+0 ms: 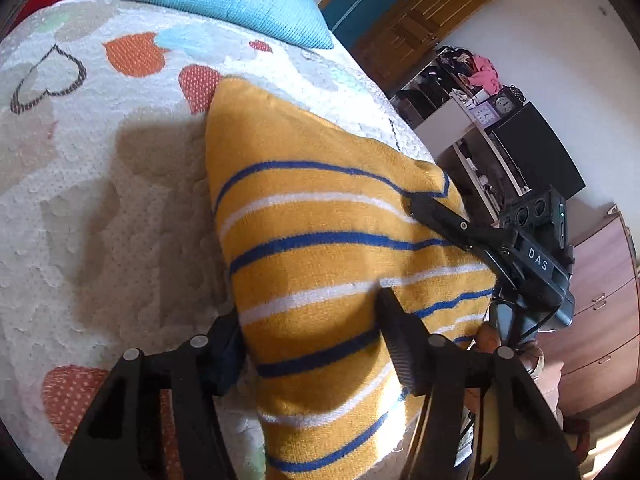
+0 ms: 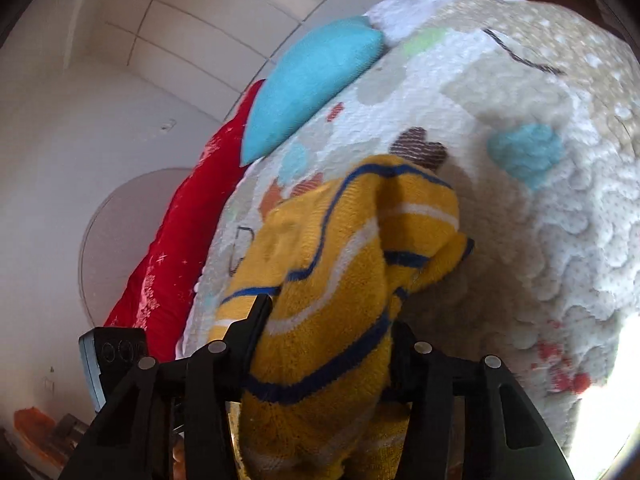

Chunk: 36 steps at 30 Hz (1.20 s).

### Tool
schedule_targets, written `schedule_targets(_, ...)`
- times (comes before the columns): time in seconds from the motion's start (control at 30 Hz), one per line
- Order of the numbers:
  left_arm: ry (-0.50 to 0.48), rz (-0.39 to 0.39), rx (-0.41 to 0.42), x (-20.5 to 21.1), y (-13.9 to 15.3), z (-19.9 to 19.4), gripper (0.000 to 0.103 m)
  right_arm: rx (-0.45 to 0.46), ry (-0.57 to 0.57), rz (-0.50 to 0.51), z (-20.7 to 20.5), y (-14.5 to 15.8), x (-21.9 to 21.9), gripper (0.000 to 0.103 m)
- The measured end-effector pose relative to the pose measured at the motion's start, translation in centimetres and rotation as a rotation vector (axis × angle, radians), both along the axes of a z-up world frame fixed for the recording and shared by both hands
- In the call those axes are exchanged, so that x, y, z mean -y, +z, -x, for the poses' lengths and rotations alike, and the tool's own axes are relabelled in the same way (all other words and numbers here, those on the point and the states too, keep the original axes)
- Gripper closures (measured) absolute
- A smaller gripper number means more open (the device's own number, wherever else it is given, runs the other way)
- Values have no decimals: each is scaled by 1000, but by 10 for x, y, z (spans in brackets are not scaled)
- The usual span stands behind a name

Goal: Fold small clothes

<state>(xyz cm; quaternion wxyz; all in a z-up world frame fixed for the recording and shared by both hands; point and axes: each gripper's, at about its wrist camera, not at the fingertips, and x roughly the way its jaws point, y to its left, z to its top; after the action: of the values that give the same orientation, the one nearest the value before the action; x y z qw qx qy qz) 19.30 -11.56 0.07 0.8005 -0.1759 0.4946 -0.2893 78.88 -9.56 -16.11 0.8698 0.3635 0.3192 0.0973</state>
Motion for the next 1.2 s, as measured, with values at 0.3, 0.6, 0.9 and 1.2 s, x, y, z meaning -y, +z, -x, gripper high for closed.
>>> schedule_targets(0.3, 110, -138, -2, -30, -11, 1, 23, -139, -77, 109, -9, -28, -10, 32)
schedule_targets(0.6, 278, -375, 429, -50, 53, 107, 12, -41, -194, 195, 90, 5, -9, 30)
schedule_targets(0.9, 589, -475, 874, -77, 127, 204, 0, 226, -391, 534, 166, 44, -102, 13)
schedule_targets(1.2, 477, -397, 608, -73, 80, 192, 0, 123, -130, 579, 109, 40, -147, 20)
